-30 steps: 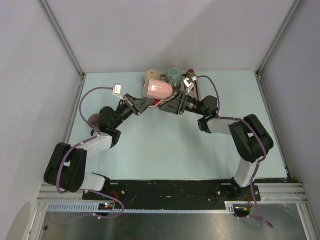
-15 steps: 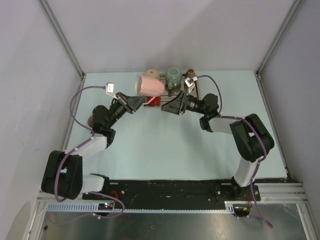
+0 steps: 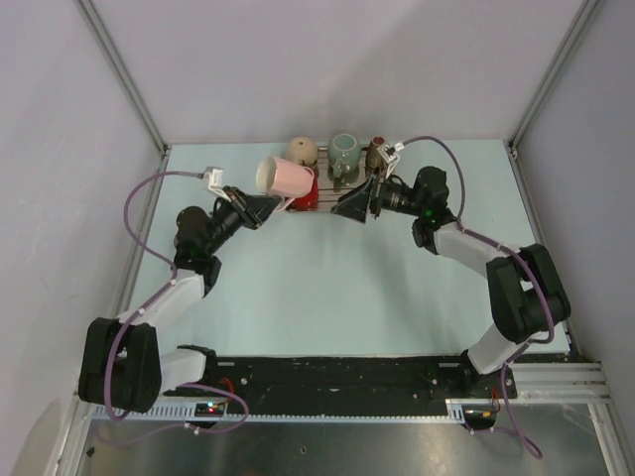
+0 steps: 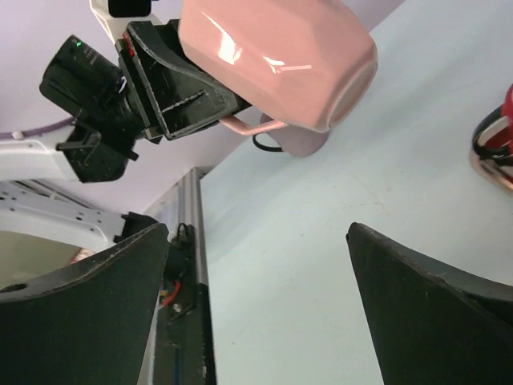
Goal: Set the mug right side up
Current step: Turn over the cup on the tray.
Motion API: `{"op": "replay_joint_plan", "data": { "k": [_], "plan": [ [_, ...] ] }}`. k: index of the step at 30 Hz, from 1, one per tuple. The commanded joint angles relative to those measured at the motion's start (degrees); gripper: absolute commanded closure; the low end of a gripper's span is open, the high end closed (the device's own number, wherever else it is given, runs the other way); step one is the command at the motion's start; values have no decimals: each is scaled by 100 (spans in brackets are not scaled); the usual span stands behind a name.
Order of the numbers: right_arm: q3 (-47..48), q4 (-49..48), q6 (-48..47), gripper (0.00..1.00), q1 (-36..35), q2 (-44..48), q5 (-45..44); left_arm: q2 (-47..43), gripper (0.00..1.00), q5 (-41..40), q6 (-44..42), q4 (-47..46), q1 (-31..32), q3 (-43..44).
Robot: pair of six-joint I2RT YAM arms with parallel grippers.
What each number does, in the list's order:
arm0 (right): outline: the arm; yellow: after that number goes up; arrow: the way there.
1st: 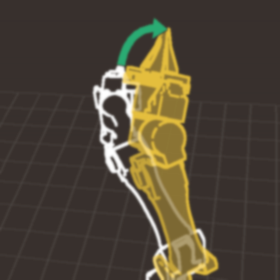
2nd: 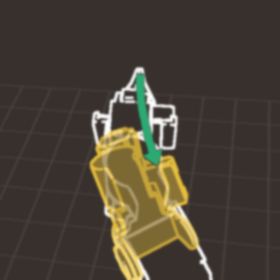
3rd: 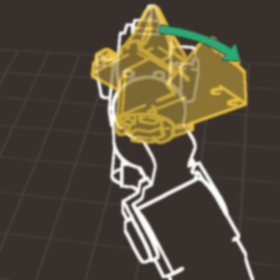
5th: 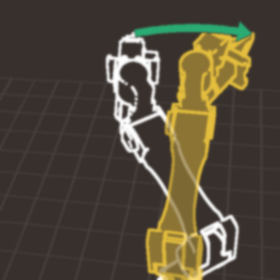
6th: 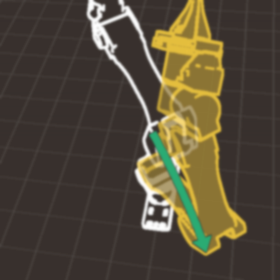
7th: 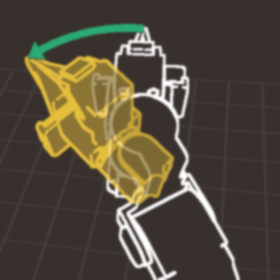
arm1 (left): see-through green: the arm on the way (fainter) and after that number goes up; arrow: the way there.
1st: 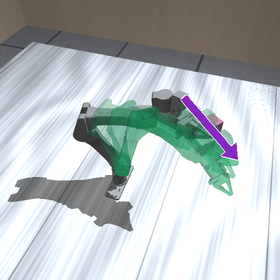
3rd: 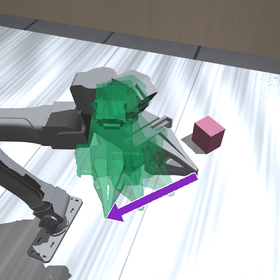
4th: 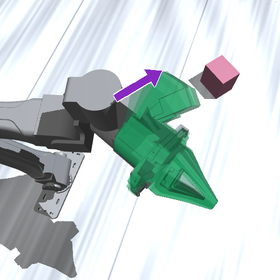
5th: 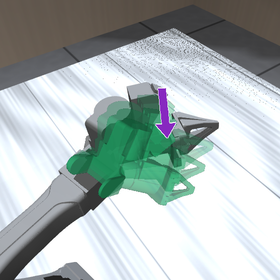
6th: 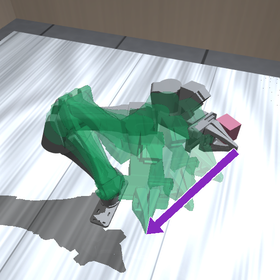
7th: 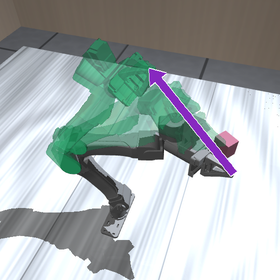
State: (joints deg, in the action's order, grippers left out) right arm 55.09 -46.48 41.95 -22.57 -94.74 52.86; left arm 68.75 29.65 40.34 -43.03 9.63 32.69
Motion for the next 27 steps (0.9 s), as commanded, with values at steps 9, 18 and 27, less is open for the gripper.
{"op": "replay_joint_plan", "data": {
  "k": [9, 18, 27],
  "plan": [
    [668, 2615, -2293, 1, 1068, 1031, 143, -812, 100, 55, -1430, 603, -116, 557],
    [735, 4118, -3316, 1, 1445, 1402, -79, -1012, 100, 92, -2582, 1932, -162, 931],
    [729, 4397, -3556, 0, 1503, 1655, -748, -1303, 100, -360, -3699, 3533, -168, 1045]
  ]
}}
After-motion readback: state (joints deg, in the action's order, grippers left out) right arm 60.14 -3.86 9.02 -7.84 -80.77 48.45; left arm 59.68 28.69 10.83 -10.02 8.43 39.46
